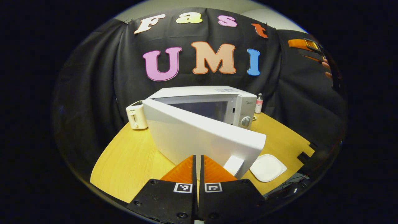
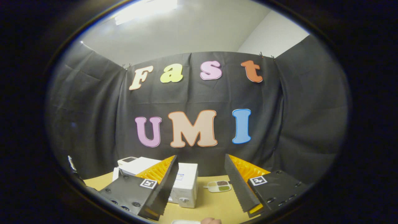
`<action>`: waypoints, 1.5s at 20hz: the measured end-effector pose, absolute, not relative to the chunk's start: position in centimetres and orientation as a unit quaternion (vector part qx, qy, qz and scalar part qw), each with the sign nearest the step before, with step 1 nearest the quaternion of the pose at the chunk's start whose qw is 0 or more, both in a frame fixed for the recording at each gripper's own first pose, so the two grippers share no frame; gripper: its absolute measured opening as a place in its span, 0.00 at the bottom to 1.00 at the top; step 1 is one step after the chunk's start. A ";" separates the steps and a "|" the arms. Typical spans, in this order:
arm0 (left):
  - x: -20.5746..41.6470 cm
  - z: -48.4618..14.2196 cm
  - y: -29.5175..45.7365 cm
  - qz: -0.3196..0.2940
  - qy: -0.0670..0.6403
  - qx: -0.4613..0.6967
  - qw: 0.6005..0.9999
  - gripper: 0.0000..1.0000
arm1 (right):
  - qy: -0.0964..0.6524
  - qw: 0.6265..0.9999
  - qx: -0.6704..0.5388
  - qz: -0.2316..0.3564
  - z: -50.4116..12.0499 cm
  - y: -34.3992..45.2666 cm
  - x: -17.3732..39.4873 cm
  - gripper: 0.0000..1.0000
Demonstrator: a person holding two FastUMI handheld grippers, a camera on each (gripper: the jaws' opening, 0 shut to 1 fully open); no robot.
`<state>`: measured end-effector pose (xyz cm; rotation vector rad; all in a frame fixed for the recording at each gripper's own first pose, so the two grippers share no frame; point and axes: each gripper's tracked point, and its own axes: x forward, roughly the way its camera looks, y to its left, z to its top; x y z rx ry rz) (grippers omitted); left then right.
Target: Open the microwave oven with the left hand, put the food in, and close the microwave oven.
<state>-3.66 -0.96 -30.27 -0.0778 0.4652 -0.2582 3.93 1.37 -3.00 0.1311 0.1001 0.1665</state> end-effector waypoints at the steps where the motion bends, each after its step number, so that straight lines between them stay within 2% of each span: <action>1: -2.7 -30.1 -1.9 -0.133 0.226 -0.037 0.964 0.01 | 0.050 0.993 0.064 0.082 -2.7 0.8 3.7 0.82; 10: 4.8 -29.7 -8.6 -0.172 0.219 -0.025 0.960 0.00 | 0.037 0.996 0.053 0.057 -1.5 -3.6 3.0 0.82; 14: 8.7 -29.6 -9.5 -0.165 0.223 -0.021 0.960 0.00 | 0.033 0.997 0.058 0.044 -1.7 -5.0 3.1 0.82; 15: 9.6 -29.1 -9.8 -0.165 0.219 -0.017 0.962 0.00 | 0.030 0.997 0.060 0.040 -1.6 -5.4 3.1 0.92; 16: 10.5 -28.8 -10.0 -0.165 0.214 -0.011 0.963 0.00 | 0.029 0.997 0.062 0.038 -1.6 -5.6 3.3 0.82; 24: 14.3 -29.3 -11.6 -0.131 0.223 -0.016 0.966 0.00 | 0.005 0.999 0.050 0.010 -1.2 -7.5 4.3 0.81; 30: 14.9 -29.5 -13.2 -0.144 0.224 0.007 0.964 0.01 | 0.021 0.998 0.042 0.029 -2.2 -6.4 4.7 0.82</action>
